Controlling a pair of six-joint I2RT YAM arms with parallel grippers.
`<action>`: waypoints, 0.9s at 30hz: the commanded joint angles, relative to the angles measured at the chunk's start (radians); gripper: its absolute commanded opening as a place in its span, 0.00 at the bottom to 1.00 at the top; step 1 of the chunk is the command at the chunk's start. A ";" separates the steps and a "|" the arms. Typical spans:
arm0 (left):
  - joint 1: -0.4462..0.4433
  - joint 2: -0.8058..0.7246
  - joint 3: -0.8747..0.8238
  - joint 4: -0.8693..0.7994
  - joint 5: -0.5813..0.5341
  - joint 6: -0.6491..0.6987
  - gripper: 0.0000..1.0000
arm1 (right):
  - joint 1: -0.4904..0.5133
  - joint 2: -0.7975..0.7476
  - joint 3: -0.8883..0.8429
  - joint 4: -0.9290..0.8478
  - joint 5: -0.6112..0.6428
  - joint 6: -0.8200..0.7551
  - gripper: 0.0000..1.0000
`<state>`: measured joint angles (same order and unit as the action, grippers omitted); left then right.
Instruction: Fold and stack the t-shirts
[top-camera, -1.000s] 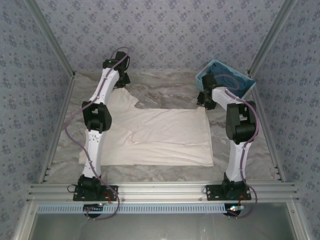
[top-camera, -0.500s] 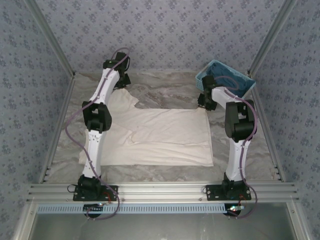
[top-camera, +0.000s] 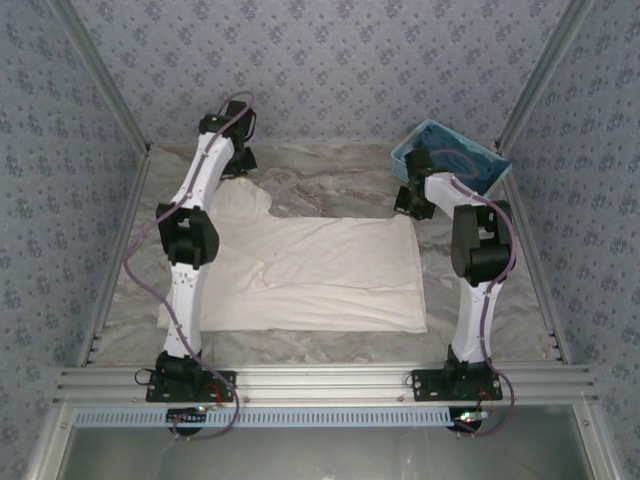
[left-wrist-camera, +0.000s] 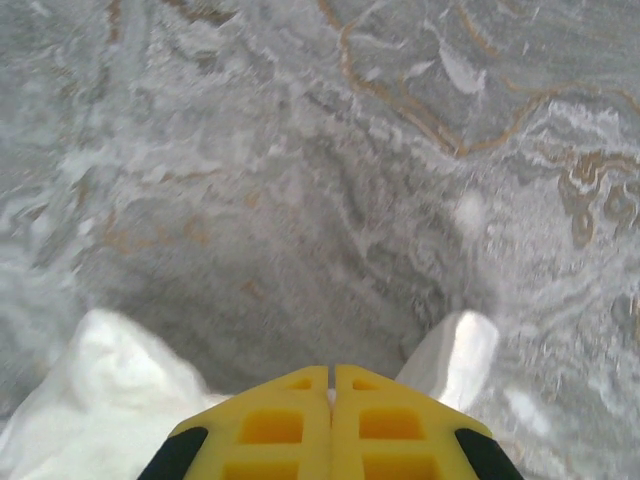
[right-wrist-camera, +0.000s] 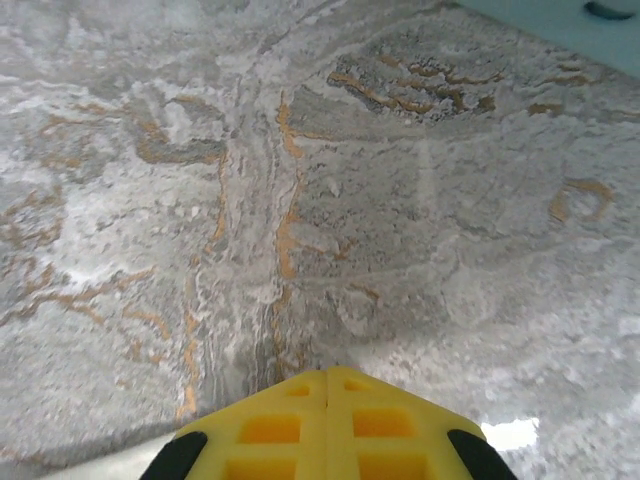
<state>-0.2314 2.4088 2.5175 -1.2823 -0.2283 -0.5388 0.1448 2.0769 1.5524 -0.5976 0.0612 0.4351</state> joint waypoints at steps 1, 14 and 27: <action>-0.001 -0.152 -0.102 -0.058 0.013 0.004 0.00 | 0.010 -0.096 -0.037 -0.011 0.004 -0.040 0.00; 0.059 -0.675 -0.736 0.014 0.092 -0.022 0.00 | 0.014 -0.282 -0.221 -0.043 -0.018 0.006 0.00; 0.087 -1.122 -1.186 -0.028 0.063 -0.092 0.00 | 0.063 -0.513 -0.474 -0.105 0.015 0.096 0.00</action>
<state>-0.1501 1.3457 1.3884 -1.2675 -0.1440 -0.5957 0.1890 1.6123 1.1351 -0.6506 0.0551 0.4881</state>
